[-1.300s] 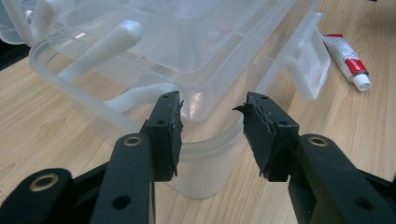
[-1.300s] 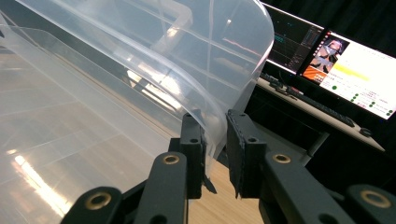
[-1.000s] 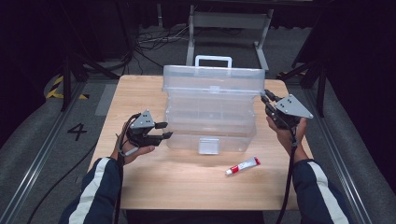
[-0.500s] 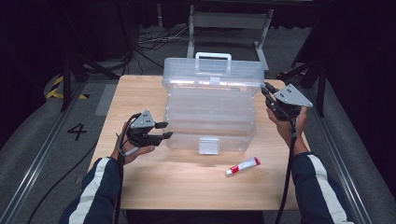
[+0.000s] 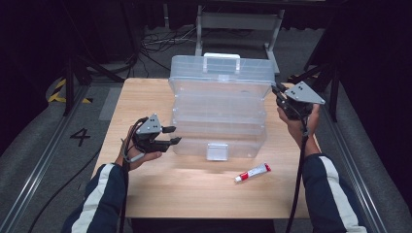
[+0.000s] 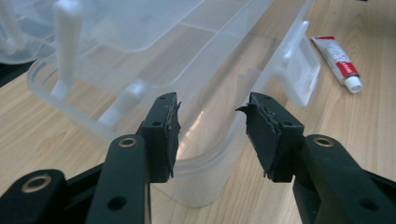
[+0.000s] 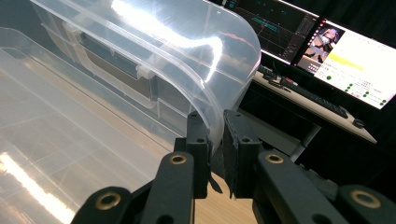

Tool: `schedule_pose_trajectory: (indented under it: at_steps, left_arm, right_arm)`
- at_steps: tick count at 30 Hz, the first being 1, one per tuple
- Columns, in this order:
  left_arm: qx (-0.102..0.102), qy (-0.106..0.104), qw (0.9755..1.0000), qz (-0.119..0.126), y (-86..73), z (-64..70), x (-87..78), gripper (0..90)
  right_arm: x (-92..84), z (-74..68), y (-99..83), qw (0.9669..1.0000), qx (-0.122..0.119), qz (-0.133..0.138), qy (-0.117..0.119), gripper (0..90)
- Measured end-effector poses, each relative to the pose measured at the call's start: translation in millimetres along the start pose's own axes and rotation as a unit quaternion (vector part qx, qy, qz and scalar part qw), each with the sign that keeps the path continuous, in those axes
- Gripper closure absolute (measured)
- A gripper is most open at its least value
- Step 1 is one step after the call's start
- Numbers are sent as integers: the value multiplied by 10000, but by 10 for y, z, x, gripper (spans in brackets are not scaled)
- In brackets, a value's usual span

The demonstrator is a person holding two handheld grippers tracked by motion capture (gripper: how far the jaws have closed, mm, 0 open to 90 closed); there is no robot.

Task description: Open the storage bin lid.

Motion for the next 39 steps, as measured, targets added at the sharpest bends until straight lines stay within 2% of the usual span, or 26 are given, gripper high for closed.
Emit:
schedule_pose_trajectory:
  at_steps: [2, 4, 7, 8, 9, 14, 17, 21, 24, 28, 31, 33, 39]
  left_arm:
    - [56, -140, 9999, 14, 40, 70, 36, 539]
    - [155, -197, 9997, -42, 63, 112, 93, 540]
    - [169, -269, 9994, -96, 70, 139, 138, 541]
    - [217, -359, 9989, -216, 72, 162, 200, 541]
    - [256, -354, 9987, -270, 76, 170, 233, 541]
    - [387, -481, 9970, -457, 83, 226, 333, 545]
    - [472, -449, 9956, -678, 62, 236, 397, 548]
    - [457, -436, 9946, -825, 39, 224, 458, 551]
    - [525, -389, 9925, -1035, 19, 210, 494, 567]
    - [612, -320, 9902, -1213, 18, 196, 535, 582]
    - [675, -351, 9895, -1231, 25, 218, 567, 606]
    - [765, -357, 9874, -1338, 18, 227, 579, 617]
    - [808, -417, 9834, -1572, 10, 250, 602, 638]
  right_arm:
    - [10, 9, 6, 10000, -4, -8, 1, 818]
    - [21, 16, 11, 10000, 23, -11, 16, 818]
    - [46, 36, 23, 10000, 60, -18, 27, 820]
    - [59, 44, 30, 10000, 41, -31, 9, 822]
    - [67, 48, 33, 10000, 52, -33, 6, 824]
    - [103, 78, 43, 10000, 78, -36, 16, 827]
    - [112, 83, 46, 10000, 50, -51, 8, 829]
    - [124, 89, 50, 9999, 90, -51, -28, 830]
    - [142, 96, 56, 9999, 117, -52, -86, 833]
    - [160, 107, 60, 9998, 159, -54, -93, 833]
    - [172, 117, 61, 9997, 212, -36, -65, 832]
    - [177, 122, 61, 9997, 208, -42, -72, 833]
    - [194, 130, 71, 9998, 182, -64, -110, 836]
Point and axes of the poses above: each handheld gripper's, and its own axes: x roughly forward along the jaws, y roughly out of its top, z roughly to its right, the point moved 8 cm from there along x, roughly forward along the jaws, and after that the axes turned 10 degrees about -x, right-handed, at the moved point
